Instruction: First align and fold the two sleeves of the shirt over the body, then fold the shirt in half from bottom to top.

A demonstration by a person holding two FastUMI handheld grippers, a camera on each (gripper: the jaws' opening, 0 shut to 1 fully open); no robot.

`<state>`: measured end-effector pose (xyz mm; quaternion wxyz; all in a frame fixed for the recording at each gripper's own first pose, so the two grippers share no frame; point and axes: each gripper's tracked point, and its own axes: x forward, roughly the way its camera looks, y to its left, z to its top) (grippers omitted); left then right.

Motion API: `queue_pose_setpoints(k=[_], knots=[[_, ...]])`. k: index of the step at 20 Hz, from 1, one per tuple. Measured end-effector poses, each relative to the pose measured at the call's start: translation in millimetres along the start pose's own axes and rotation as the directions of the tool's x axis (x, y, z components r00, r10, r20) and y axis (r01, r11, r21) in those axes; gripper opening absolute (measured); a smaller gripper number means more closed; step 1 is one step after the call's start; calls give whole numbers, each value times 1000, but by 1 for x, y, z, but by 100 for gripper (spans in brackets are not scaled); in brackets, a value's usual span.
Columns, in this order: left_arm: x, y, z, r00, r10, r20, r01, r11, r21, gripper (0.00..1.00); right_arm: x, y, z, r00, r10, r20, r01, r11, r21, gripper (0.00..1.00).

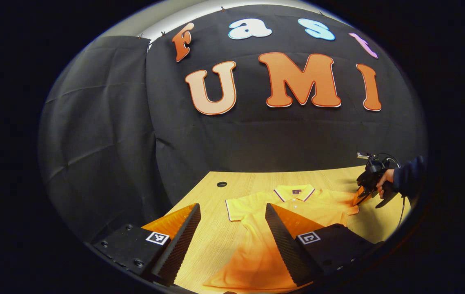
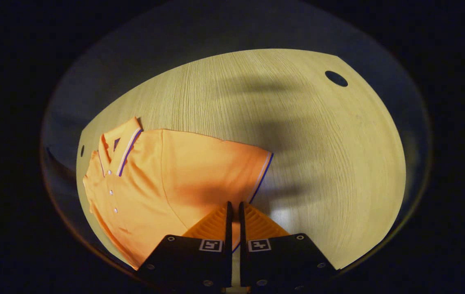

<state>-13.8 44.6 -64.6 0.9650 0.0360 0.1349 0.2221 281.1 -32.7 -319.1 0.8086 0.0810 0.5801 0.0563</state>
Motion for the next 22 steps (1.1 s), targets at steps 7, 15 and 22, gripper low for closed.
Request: queue_pose_setpoints(k=[7,15,22], knots=[[-1,0,-2,1000,-7,-10,7,1000,5,98,-33,60,24,976,196,90,-198,980,7,4],[-3,18,-16,998,50,-34,-52,998,-40,98,-50,134,22,948,309,74,-299,946,-124,4],[-9,35,-34,992,94,-80,-101,991,-92,98,-52,170,12,921,388,42,-381,917,-115,24]])
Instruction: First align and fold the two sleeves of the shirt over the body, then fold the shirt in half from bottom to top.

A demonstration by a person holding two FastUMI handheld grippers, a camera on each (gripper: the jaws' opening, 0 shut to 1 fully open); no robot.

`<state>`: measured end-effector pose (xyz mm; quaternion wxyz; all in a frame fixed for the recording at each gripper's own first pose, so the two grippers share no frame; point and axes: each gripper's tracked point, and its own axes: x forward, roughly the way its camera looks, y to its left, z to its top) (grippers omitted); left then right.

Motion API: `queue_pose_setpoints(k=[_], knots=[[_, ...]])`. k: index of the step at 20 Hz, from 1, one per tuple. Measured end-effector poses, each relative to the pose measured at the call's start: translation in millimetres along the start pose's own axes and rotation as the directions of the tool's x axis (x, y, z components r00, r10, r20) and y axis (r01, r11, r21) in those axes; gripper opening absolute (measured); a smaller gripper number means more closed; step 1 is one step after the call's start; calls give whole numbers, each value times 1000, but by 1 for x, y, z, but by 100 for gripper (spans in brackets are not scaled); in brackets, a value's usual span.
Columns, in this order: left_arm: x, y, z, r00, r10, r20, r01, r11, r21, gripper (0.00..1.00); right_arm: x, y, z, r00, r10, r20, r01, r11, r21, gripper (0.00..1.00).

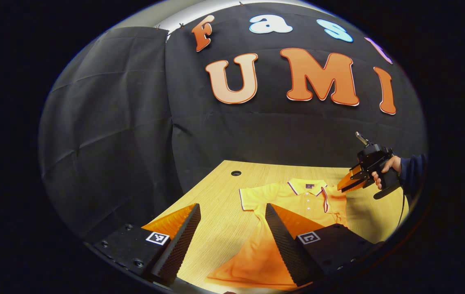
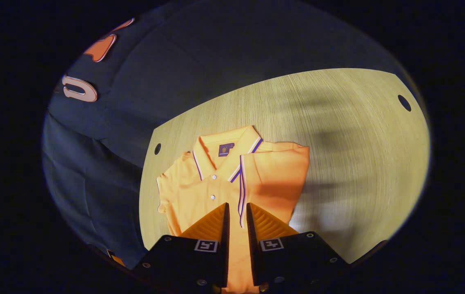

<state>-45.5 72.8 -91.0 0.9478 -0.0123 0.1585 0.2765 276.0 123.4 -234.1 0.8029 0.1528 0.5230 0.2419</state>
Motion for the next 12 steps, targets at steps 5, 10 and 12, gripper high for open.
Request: queue_pose_setpoints(k=[5,10,12], knots=[[18,2,-4,998,-41,-37,38,996,-79,98,-21,-4,5,998,-19,59,22,999,-47,60],[67,7,-16,985,-119,-124,106,988,-110,98,-49,-8,6,985,-63,162,68,997,-29,86],[90,9,-25,973,-155,-174,137,985,-109,98,-59,-9,1,976,-85,198,88,996,-6,88]])
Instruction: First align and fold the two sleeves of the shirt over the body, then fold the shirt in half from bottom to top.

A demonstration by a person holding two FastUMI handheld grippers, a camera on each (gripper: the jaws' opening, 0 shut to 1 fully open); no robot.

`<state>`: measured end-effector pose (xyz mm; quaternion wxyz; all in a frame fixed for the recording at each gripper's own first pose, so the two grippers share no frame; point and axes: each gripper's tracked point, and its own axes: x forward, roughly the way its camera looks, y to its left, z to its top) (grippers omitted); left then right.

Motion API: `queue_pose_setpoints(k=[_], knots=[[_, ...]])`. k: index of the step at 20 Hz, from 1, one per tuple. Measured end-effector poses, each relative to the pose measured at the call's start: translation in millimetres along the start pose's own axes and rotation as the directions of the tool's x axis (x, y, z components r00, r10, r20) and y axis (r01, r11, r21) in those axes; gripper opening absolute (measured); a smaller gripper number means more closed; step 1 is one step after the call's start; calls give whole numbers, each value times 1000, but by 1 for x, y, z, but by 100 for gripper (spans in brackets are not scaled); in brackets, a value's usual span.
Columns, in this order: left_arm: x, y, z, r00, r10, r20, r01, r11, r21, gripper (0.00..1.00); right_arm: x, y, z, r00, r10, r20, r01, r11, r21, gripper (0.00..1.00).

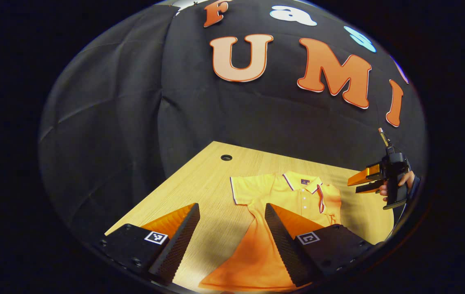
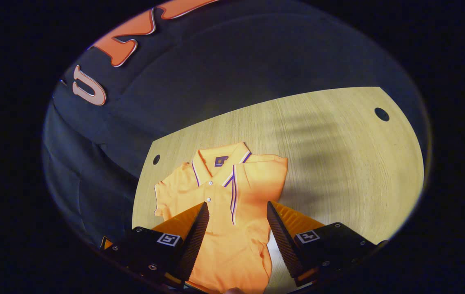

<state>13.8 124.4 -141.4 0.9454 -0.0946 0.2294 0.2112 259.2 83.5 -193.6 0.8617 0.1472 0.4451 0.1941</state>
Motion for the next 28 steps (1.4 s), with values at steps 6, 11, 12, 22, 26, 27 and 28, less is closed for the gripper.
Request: queue_pose_setpoints(k=[6,11,12,22,26,27,28], knots=[[76,13,-8,977,-95,-193,84,994,-64,98,-43,-16,-15,977,-145,154,143,989,29,93],[135,13,-25,907,-146,-395,108,987,-117,98,-79,-14,-35,944,-216,250,206,976,67,94],[146,8,-29,889,-155,-432,118,987,-113,98,-87,-13,-37,933,-226,281,212,974,78,94],[241,-14,-42,789,-163,-592,162,985,-56,98,-137,-10,-76,836,-338,433,315,941,125,93],[269,-16,-52,773,-111,-624,140,990,-2,98,-148,-8,-93,829,-346,439,320,938,135,94],[273,-17,-55,768,-99,-632,136,991,11,98,-150,-7,-96,829,-344,441,318,939,134,94],[277,-17,-56,766,-85,-637,131,991,24,98,-152,-7,-99,830,-342,441,316,939,133,94]])
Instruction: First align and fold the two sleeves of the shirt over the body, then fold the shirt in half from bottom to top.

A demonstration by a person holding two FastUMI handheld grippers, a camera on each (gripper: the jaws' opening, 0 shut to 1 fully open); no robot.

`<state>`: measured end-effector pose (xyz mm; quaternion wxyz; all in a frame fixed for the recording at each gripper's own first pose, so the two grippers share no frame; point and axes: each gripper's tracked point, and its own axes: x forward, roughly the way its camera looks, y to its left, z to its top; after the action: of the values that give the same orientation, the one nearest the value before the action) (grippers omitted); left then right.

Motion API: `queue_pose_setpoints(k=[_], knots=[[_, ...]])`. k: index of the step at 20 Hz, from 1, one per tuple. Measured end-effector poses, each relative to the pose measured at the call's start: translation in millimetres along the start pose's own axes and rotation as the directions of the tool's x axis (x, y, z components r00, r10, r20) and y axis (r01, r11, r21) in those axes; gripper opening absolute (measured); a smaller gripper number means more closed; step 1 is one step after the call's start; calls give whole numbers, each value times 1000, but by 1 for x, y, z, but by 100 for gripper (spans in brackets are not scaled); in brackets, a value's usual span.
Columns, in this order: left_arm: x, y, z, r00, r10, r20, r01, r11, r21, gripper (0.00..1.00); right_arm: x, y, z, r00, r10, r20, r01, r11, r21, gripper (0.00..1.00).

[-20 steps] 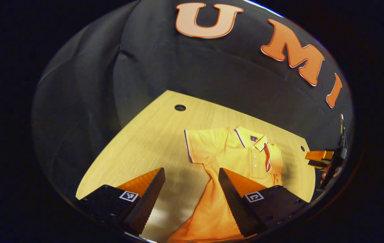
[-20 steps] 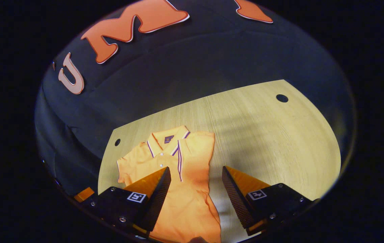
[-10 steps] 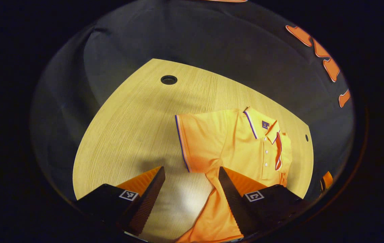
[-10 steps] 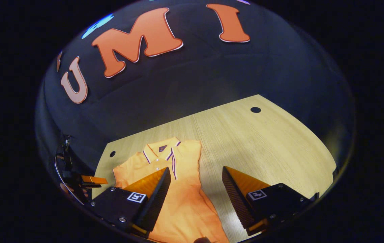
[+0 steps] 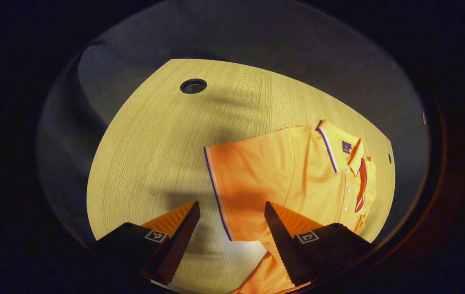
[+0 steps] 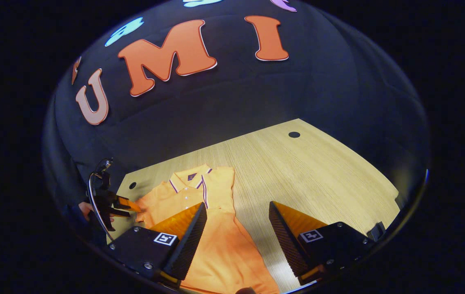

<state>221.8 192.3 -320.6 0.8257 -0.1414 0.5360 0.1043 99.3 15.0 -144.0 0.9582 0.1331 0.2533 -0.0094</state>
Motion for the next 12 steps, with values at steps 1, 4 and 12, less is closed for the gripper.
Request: queue_pose_setpoints(k=[1,4,12], knots=[[4,0,2,1000,10,0,-10,1000,9,98,-3,1,0,1000,7,3,-7,1000,-2,94],[13,4,0,998,58,-26,-57,998,28,97,-10,2,0,1000,18,13,-18,1000,-7,93],[16,-14,10,999,33,42,-39,989,141,42,-14,-9,-14,1000,31,-1,-31,999,17,94]])
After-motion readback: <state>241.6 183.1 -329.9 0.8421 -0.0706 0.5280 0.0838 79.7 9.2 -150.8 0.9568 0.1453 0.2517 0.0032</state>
